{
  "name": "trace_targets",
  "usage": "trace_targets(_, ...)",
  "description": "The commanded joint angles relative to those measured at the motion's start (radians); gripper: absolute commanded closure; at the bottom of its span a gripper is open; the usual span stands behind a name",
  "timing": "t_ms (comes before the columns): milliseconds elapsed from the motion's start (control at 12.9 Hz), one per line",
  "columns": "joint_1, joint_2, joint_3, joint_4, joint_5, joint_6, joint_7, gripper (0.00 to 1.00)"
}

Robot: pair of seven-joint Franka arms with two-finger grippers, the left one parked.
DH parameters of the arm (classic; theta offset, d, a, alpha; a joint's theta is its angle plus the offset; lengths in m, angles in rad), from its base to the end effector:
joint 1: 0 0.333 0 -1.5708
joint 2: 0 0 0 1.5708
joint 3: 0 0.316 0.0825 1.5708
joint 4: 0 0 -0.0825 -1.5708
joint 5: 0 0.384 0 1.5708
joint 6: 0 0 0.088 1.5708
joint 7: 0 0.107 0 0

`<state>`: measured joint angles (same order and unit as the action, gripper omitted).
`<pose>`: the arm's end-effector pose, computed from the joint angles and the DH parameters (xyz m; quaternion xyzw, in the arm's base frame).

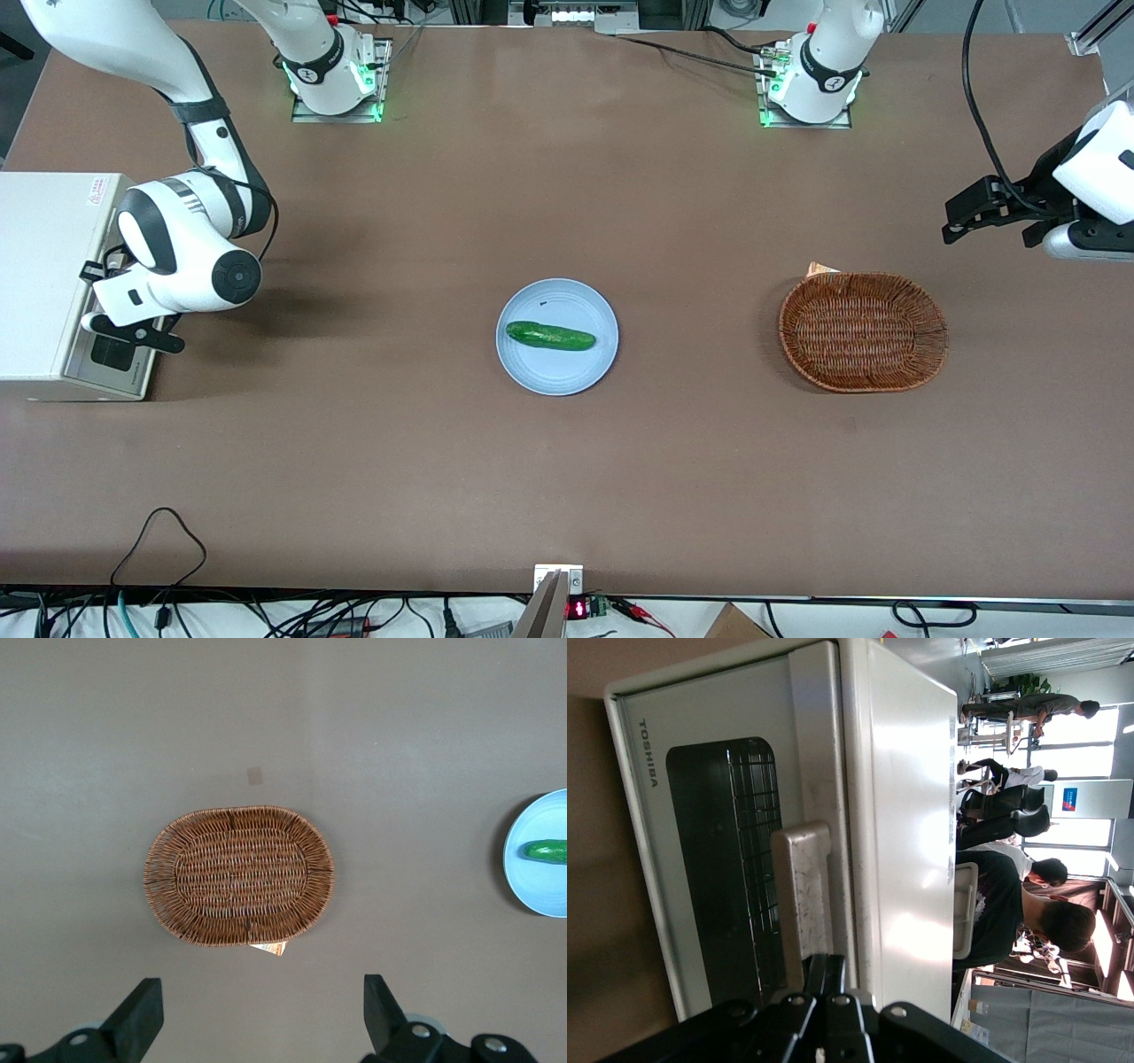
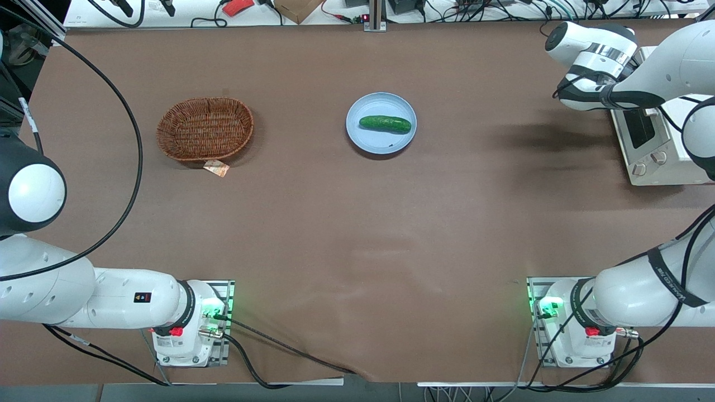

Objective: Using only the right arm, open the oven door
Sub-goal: 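Pull the door handle outward and down with the right gripper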

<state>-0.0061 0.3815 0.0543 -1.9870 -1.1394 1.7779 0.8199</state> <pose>0.5739 -0.0521 0.2744 0.8493 -0.0639 -0.0254 0.5234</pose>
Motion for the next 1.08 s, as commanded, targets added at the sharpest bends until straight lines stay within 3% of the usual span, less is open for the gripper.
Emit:
trace_targets(0,0.011,0.017,0.005,-0.003,0.032,0.038,0.007,1.0)
trace_targets(464,0.04,0.031,0.005,0.007,0.144,0.116,0.002,1.0)
trace_targets(1006,0.072,0.099,0.005,0.036,0.152,0.138,0.005,1.0)
